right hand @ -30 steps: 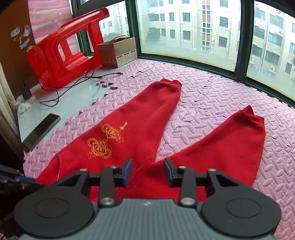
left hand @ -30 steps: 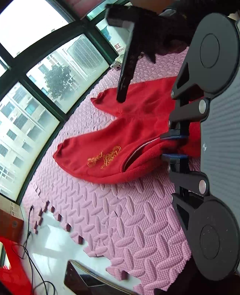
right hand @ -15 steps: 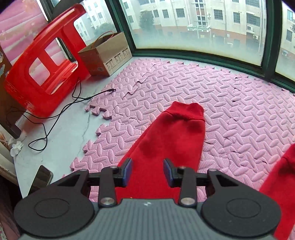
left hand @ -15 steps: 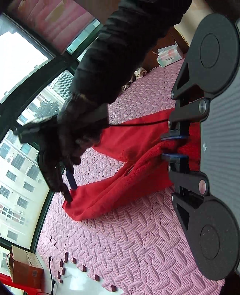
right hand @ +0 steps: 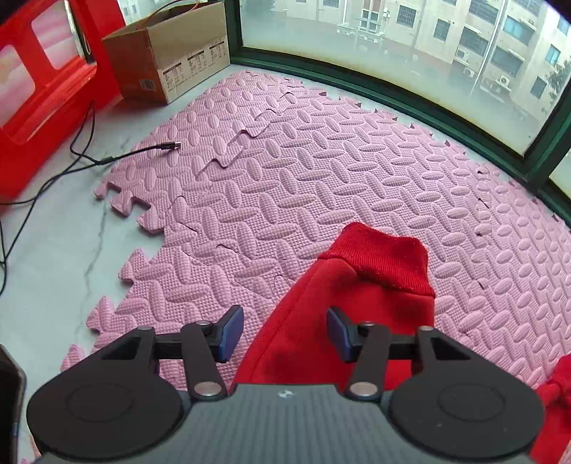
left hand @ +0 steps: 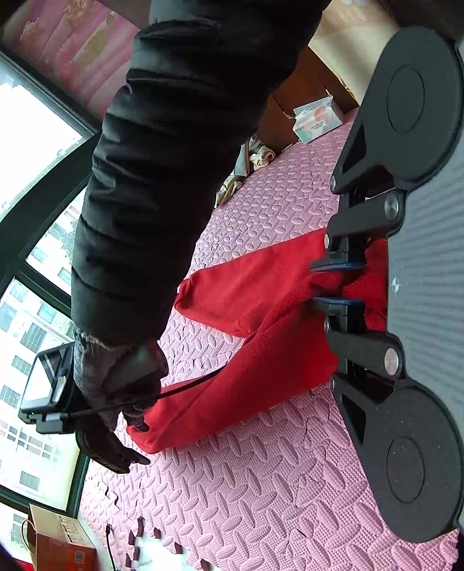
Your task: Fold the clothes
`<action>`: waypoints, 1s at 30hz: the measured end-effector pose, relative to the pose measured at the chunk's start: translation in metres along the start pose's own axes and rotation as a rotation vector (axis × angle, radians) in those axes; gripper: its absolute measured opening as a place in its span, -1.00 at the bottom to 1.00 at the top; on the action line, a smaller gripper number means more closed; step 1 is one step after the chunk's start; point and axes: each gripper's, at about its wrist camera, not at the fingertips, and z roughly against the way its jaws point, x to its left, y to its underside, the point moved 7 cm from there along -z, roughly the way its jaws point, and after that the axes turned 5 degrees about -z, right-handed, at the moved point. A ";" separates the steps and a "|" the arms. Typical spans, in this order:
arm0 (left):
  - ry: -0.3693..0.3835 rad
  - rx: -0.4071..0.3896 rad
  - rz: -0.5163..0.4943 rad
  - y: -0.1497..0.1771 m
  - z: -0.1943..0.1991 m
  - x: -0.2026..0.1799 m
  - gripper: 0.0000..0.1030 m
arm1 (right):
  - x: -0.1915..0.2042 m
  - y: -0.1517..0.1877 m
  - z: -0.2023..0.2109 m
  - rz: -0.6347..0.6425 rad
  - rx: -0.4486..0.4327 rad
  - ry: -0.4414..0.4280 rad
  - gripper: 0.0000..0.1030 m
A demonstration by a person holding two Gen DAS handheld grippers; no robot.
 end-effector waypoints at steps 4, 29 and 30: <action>0.012 -0.005 -0.006 0.000 0.003 0.000 -0.71 | -0.007 0.000 0.011 0.006 -0.018 0.007 -0.67; 0.180 0.176 -0.235 0.019 -0.054 -0.085 -0.74 | -0.289 0.081 0.126 -0.457 -0.210 -0.167 -0.79; 0.178 0.191 -0.240 0.021 -0.058 -0.086 -0.74 | -0.296 0.089 0.119 -0.470 -0.203 -0.162 -0.79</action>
